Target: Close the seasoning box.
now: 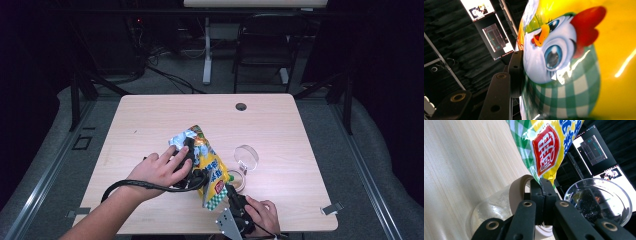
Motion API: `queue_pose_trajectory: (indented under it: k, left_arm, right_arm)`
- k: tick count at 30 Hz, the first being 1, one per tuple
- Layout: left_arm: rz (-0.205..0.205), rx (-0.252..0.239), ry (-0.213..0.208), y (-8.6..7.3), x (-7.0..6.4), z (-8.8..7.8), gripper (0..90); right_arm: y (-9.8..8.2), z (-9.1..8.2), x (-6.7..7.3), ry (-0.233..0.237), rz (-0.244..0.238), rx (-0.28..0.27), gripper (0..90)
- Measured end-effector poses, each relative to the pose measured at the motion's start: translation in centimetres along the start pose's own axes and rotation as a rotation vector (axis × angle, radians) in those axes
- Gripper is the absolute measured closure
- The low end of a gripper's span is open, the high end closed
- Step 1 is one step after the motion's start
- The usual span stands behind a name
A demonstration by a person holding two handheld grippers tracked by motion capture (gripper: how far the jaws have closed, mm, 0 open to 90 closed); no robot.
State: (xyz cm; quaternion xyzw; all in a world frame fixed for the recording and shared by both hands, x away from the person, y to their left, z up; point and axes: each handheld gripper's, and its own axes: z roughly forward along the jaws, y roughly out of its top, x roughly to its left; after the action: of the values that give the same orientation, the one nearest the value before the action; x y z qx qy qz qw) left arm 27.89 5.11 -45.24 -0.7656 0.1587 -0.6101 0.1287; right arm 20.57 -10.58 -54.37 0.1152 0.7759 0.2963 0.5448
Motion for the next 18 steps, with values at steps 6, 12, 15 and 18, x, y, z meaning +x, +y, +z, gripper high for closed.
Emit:
queue_pose_trajectory:
  k: [6, 12, 15, 18]
  left_arm:
    - [0.011, -0.009, 0.007, 0.14, 0.24, -0.11, 66.5]
    - [0.012, -0.012, 0.011, 0.13, 0.54, -0.19, 67.3]
    - [0.012, -0.013, 0.007, 0.12, 0.65, -0.23, 67.4]
    - [0.016, -0.013, 0.005, 0.16, 0.69, -0.23, 67.5]
  right_arm:
    - [-0.01, -0.03, -0.07, 0.002, 0.008, 0.003, 89.7]
    - [0.02, -0.20, -0.40, -0.002, 0.022, 0.017, 89.7]
    - [-0.08, -0.06, -0.37, -0.002, 0.046, -0.005, 89.7]
    - [-0.04, -0.16, -0.50, -0.001, 0.039, 0.010, 89.7]
